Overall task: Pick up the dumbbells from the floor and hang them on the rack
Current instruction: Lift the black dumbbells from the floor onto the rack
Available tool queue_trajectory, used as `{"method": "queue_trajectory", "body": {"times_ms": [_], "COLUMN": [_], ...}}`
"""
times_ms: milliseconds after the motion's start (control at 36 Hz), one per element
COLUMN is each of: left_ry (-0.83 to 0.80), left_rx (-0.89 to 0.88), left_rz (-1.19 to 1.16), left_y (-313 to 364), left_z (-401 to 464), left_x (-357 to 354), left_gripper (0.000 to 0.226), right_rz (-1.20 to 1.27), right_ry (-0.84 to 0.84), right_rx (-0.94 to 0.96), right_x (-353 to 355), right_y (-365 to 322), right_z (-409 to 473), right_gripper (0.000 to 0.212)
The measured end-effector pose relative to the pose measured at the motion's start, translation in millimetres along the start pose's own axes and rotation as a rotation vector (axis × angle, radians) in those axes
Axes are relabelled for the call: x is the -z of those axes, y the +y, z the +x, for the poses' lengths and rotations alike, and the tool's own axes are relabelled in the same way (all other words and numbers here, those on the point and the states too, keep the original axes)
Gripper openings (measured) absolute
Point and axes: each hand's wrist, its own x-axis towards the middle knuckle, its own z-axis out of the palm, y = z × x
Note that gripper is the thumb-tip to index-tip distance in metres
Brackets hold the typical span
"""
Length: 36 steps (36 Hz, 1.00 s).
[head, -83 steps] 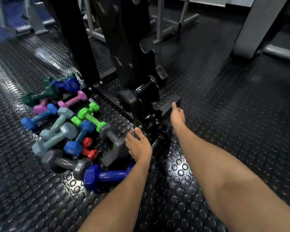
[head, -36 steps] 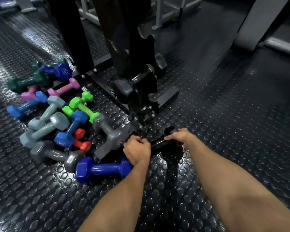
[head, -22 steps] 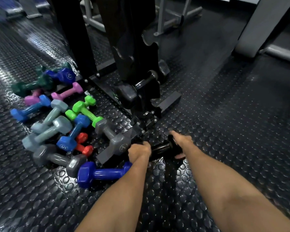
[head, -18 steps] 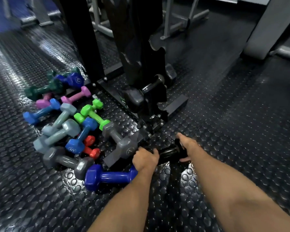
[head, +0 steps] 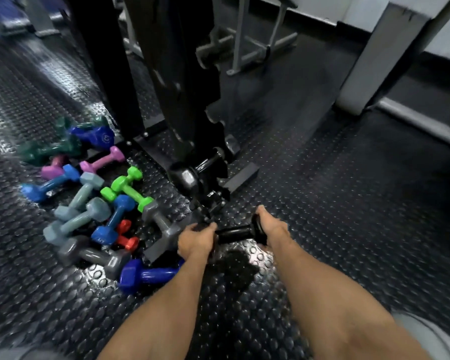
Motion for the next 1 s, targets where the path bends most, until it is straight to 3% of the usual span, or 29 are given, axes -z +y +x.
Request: {"method": "queue_trajectory", "body": {"times_ms": [111,250,500,806,1000], "left_ry": [-0.066,-0.125,-0.056,0.034,0.08], "left_rx": [0.09,0.02,-0.011,-0.04,-0.089], "left_rz": [-0.233,-0.28,-0.366,-0.502,-0.519], "left_y": [52,113,175,220,236], "left_z": [-80,-178,-312,-354,-332], "left_x": [69,169,344,535,644], "left_gripper": [0.05,0.032,0.031,0.029,0.028], "right_rz": [0.075,0.092,-0.071,-0.135,-0.033], "right_ry": [-0.072,-0.176,-0.421,-0.432,-0.388], "right_rx": [-0.033,-0.02,-0.05,0.136,0.16], "right_x": [49,97,149,72,-15], "right_y": [-17,-49,-120,-180,-197], "right_z": [-101,-239,-464,-636,-708], "right_gripper": [0.061,0.044,0.041,0.053,0.039]}}
